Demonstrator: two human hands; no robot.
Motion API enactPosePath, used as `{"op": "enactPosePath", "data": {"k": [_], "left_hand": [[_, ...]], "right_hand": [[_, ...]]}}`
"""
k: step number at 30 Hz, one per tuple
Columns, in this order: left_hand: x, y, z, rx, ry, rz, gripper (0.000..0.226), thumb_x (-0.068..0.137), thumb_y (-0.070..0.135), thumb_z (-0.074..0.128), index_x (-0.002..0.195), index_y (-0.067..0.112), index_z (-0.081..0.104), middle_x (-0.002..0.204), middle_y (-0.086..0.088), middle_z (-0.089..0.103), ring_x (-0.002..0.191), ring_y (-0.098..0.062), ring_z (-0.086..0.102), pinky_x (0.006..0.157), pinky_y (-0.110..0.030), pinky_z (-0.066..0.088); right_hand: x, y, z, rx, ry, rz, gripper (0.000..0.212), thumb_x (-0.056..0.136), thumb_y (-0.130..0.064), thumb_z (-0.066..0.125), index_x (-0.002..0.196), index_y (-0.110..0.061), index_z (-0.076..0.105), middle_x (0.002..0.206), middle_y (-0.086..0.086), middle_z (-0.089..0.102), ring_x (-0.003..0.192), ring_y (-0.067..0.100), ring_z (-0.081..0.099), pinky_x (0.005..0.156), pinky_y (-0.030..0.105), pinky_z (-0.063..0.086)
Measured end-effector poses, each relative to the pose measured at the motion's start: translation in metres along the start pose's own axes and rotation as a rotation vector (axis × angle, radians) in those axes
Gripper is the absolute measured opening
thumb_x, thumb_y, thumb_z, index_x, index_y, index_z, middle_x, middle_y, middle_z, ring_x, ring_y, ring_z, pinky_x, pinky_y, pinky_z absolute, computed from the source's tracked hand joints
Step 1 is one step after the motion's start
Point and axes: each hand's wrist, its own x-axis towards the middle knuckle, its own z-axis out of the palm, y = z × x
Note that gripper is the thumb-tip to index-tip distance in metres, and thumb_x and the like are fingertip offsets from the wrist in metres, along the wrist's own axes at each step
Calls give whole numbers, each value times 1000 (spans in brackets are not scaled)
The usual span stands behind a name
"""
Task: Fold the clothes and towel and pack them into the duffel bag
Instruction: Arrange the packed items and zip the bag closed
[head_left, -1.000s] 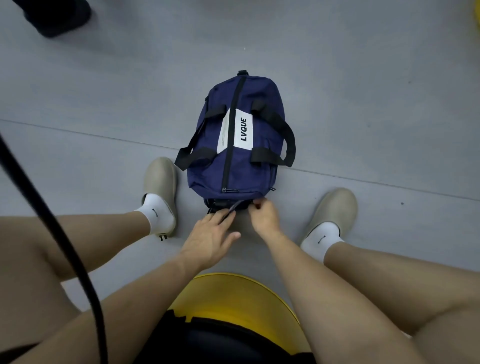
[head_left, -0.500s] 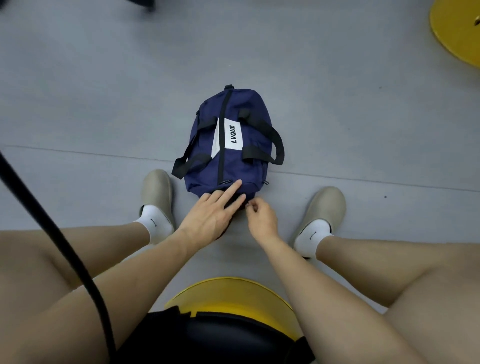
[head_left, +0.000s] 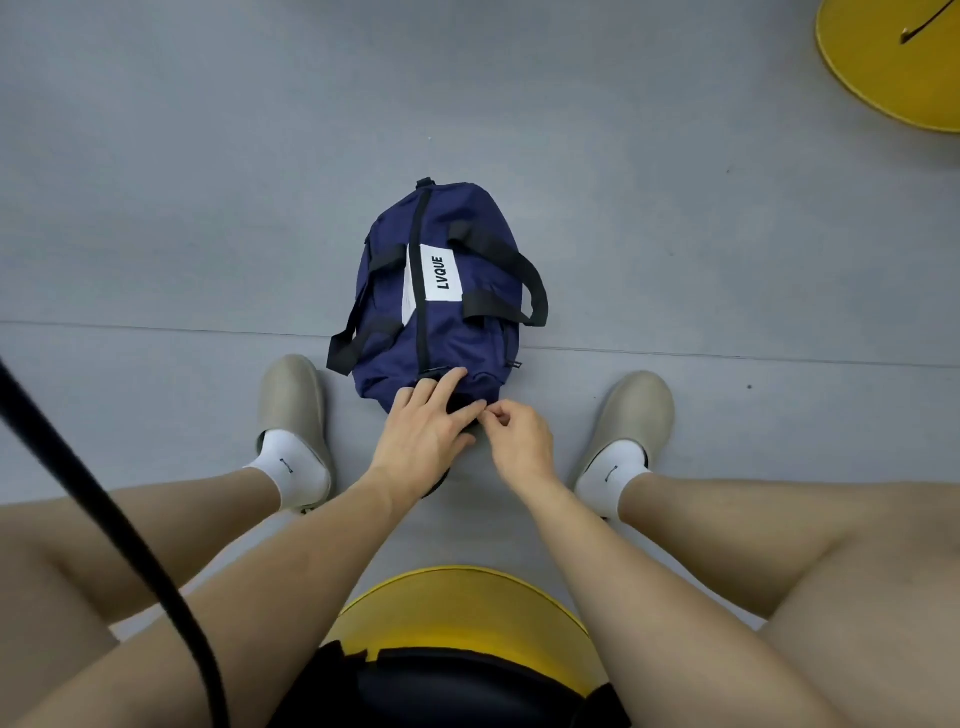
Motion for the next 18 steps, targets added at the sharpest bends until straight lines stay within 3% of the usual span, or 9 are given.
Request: {"op": "enactPosePath", "data": {"k": [6, 10, 14, 18], "left_hand": [[17, 15, 15, -100, 119, -151, 9, 84, 28, 77, 93, 32, 75, 139, -5, 55, 105, -30, 53, 86, -40, 35], [20, 10, 23, -103, 183, -126, 6, 86, 30, 76, 91, 30, 76, 135, -4, 58, 104, -30, 53, 86, -40, 34], [19, 6, 24, -137, 223, -164, 10, 90, 33, 71, 95, 27, 77, 134, -2, 58, 104, -28, 53, 87, -40, 36], [14, 5, 25, -208, 238, -238, 14, 91, 33, 69, 99, 24, 76, 134, -1, 57, 108, -27, 50, 93, -41, 37]], "right_hand": [[1, 4, -5, 79, -18, 0, 17, 96, -32, 63, 96, -26, 78, 90, -7, 74, 86, 15, 64, 76, 31, 48], [5, 8, -11, 31, -34, -58, 22, 98, -37, 57, 105, -31, 77, 90, -7, 66, 87, 14, 59, 74, 28, 41], [6, 18, -11, 45, -66, -31, 33, 98, -28, 49, 120, -35, 71, 92, -11, 58, 88, 12, 55, 82, 27, 42], [10, 33, -3, -216, -33, -155, 38, 101, -29, 53, 138, -37, 58, 95, -7, 56, 86, 18, 59, 83, 31, 45]]}}
